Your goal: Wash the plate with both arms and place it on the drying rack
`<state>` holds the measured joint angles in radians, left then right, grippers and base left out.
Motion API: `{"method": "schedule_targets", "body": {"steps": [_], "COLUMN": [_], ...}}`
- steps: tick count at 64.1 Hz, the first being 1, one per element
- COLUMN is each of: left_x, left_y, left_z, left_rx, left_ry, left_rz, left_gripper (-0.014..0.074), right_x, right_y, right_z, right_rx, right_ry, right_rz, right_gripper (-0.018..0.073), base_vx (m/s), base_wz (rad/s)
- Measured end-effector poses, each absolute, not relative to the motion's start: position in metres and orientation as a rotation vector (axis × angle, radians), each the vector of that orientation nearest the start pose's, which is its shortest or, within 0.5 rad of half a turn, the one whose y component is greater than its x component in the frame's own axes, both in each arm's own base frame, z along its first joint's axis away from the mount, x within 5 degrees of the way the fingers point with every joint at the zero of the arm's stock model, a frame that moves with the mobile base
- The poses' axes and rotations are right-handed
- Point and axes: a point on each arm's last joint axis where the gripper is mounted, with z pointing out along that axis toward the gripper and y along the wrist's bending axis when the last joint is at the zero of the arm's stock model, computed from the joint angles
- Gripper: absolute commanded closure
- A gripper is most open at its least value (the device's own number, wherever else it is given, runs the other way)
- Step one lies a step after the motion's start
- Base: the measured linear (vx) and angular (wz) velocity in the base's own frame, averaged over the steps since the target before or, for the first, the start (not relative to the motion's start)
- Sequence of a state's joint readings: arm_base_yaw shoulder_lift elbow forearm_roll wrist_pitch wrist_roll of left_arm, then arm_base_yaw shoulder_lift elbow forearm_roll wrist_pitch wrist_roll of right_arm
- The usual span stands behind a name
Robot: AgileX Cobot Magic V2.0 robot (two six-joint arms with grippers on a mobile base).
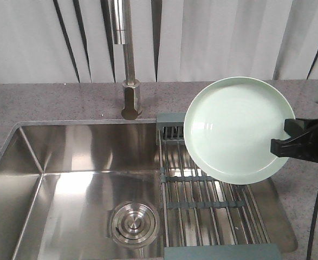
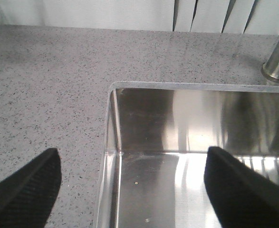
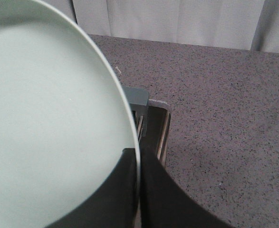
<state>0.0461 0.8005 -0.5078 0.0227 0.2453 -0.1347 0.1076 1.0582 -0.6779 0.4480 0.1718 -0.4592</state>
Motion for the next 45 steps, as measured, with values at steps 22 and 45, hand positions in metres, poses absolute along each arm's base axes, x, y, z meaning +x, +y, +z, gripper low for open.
{"method": "schedule_targets", "body": {"steps": [22,45], "left_x": [0.165,0.193], "left_y": [0.002,-0.025], "left_z": [0.276,0.283], "left_rx": [-0.299,-0.032], "left_ry": [2.208,2.385], "left_rz": [-0.185,-0.497], "left_gripper": [0.0062,0.0062], "right_x": [0.221,0.221], "right_y": [0.031,0.031], "right_z": [0.297,0.297], "right_rx": [-0.173,-0.173], "right_ry": [2.013,2.013], "right_rz": [0.132,0.132], "right_gripper": [0.0568,0.0568], "base_vx": [0.00,0.00], "base_wz": [0.00,0.00]}}
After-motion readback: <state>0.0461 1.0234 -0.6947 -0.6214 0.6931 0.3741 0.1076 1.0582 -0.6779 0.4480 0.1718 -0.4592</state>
